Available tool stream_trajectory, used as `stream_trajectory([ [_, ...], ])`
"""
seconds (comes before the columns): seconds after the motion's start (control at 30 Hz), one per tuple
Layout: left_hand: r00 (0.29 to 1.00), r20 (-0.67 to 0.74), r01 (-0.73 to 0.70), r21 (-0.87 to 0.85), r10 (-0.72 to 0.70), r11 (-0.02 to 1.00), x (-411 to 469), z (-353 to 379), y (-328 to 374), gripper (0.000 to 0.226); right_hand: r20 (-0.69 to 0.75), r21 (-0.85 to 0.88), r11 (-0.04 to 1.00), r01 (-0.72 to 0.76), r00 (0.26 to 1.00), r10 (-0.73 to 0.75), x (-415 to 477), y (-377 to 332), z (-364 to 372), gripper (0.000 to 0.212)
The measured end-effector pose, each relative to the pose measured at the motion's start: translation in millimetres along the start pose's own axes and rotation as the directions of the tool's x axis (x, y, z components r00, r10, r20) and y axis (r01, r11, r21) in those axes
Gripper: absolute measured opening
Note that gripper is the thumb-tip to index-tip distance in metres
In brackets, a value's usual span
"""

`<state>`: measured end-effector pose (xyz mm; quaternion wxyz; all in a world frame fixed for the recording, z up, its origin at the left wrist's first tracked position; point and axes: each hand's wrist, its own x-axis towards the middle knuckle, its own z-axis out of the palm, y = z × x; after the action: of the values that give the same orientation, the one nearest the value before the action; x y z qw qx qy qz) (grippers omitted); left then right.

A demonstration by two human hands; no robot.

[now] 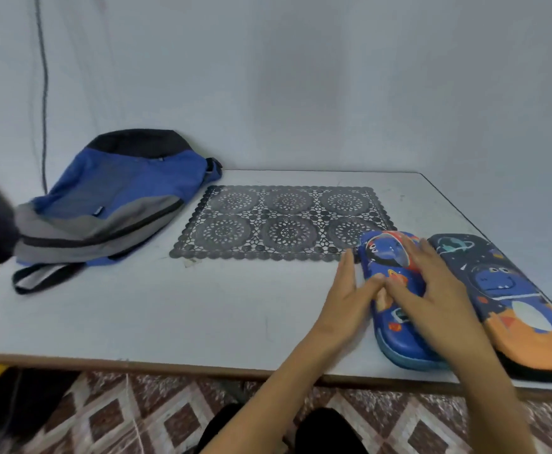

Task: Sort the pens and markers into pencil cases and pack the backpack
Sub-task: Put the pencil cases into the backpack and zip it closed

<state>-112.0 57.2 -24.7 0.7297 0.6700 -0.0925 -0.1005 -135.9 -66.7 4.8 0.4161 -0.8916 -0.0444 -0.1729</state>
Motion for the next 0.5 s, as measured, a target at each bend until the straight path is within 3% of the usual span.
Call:
stream_trajectory([
  [0.1, 0.994, -0.097, -0.021, 0.196, 0.040, 0.980, -8, -45, 13, 0.068, 0.006, 0.173, 0.985, -0.022, 1.000, 0.021, 16, -18, 21, 0.068],
  [0.23, 0.962, -0.249, -0.051, 0.229, 0.109, 0.972, -20, -116, 32, 0.062, 0.065, 0.337, 0.940, -0.046, 0.998, 0.026, 44, -54, 64, 0.074],
  [0.3, 0.924, -0.357, -0.054, 0.233, 0.138, 0.971, -27, -158, 40, 0.057, 0.169, 0.423, 0.899, -0.117, 0.984, 0.048, 58, -73, 91, 0.077],
  [0.5, 0.763, -0.599, 0.037, 0.418, 0.245, 0.907, -43, -293, 58, 0.049, 0.352, 0.381, 0.910, -0.162, 0.936, 0.019, 97, -131, 180, 0.083],
])
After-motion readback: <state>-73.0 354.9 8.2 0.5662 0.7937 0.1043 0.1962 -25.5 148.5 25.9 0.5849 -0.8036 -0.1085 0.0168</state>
